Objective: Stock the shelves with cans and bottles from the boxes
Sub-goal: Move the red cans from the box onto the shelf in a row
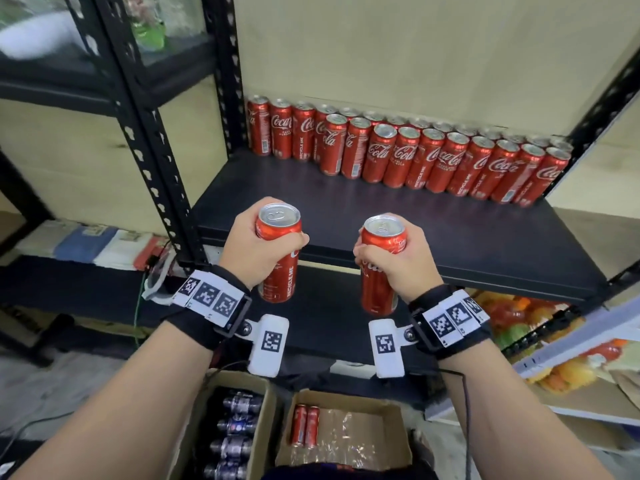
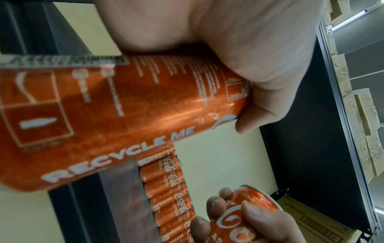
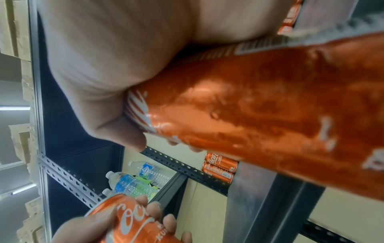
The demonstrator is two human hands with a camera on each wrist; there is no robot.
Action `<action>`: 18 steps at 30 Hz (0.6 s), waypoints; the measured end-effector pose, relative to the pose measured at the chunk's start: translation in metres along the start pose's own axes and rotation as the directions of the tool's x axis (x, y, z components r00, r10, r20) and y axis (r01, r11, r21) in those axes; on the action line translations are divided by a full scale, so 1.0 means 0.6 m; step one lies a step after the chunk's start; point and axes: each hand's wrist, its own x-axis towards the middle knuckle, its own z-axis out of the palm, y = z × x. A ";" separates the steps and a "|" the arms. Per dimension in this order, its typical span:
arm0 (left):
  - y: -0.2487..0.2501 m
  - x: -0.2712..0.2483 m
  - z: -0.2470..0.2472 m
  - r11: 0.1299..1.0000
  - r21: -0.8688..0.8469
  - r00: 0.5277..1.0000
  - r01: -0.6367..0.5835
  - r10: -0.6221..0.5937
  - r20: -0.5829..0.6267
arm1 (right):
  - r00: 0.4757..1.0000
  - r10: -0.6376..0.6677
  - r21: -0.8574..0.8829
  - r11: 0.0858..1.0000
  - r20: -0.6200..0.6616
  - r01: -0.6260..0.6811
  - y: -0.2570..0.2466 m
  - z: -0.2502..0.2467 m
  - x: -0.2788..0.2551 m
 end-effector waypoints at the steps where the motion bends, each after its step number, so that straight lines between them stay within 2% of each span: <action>1: -0.001 0.010 0.006 1.000 0.009 1.000 -0.008 0.008 -0.014 | 1.000 -0.010 0.007 1.000 0.015 0.009 0.002 -0.006 0.018; 10: -0.008 0.120 0.113 0.998 0.042 0.981 -0.042 0.049 -0.185 | 0.983 -0.121 0.000 0.993 0.136 0.122 0.063 -0.096 0.201; 18: -0.035 0.195 0.219 0.997 0.070 0.971 -0.041 0.057 -0.234 | 0.975 -0.117 0.096 0.990 0.189 0.100 0.111 -0.133 0.277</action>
